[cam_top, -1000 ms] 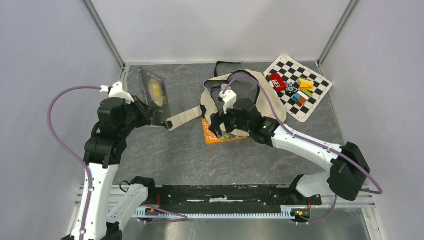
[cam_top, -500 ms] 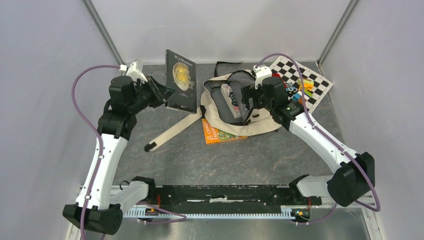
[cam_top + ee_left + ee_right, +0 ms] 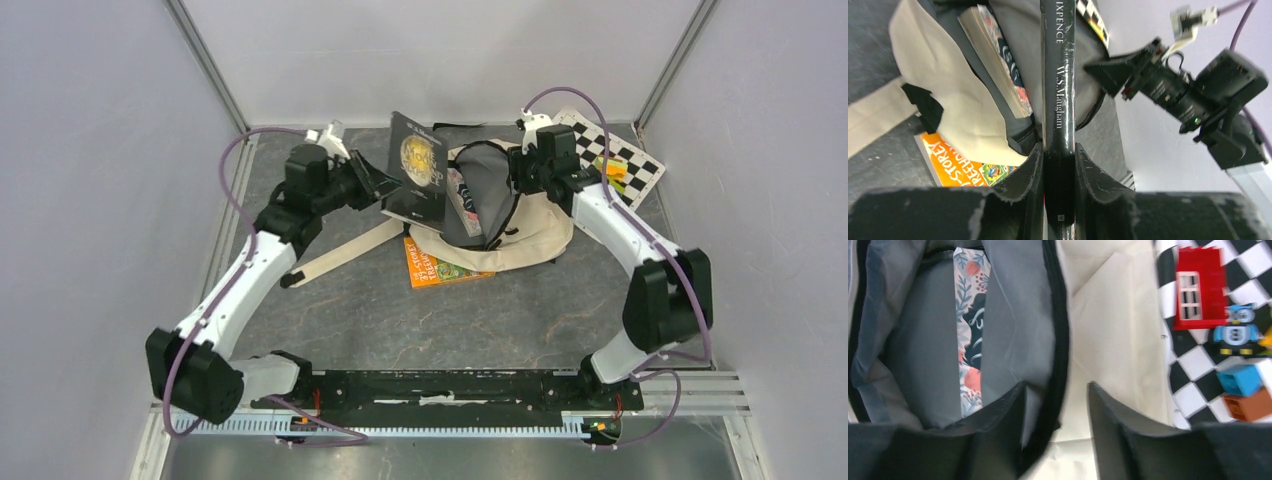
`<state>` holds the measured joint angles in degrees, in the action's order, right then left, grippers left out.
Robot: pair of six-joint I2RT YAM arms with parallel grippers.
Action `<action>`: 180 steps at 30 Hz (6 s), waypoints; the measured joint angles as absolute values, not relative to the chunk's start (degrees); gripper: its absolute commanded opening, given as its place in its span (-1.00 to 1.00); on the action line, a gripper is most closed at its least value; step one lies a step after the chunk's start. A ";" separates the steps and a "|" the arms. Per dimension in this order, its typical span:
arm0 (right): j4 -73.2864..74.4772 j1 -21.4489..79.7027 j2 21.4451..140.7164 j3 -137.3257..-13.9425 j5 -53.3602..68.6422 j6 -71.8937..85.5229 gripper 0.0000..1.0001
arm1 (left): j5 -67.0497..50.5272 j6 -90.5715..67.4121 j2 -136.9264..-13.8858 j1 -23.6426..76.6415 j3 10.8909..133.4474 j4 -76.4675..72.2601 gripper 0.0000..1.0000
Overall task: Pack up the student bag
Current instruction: Place the book in the student bag, then move the book to the center of the board.
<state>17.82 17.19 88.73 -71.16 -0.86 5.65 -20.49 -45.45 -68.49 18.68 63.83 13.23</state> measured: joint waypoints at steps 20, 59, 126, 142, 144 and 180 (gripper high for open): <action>22.48 15.29 86.17 -82.43 8.10 7.44 -1.00 | -10.20 -65.84 -90.08 30.02 58.19 -7.44 -0.96; 13.37 23.22 83.57 -70.41 0.49 10.35 -0.99 | 8.16 -62.22 -113.34 41.41 70.08 -18.24 0.68; -36.80 25.23 73.71 -10.59 19.79 23.81 0.95 | 4.23 -60.45 -85.67 38.96 25.63 -29.98 0.99; -43.09 26.33 83.20 -15.09 17.78 18.70 0.91 | 4.25 -59.09 -87.37 38.96 29.43 -25.96 0.99; -43.29 26.68 84.09 -15.77 17.87 18.22 0.89 | 3.86 -58.78 -87.39 38.96 29.74 -25.67 0.99; -13.69 46.41 59.59 -13.76 8.19 19.31 0.96 | -11.51 -50.37 -51.68 47.35 27.68 18.50 0.99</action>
<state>-13.69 46.41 59.59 -13.76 8.19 19.31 -11.51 -50.37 -51.68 47.35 27.68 18.50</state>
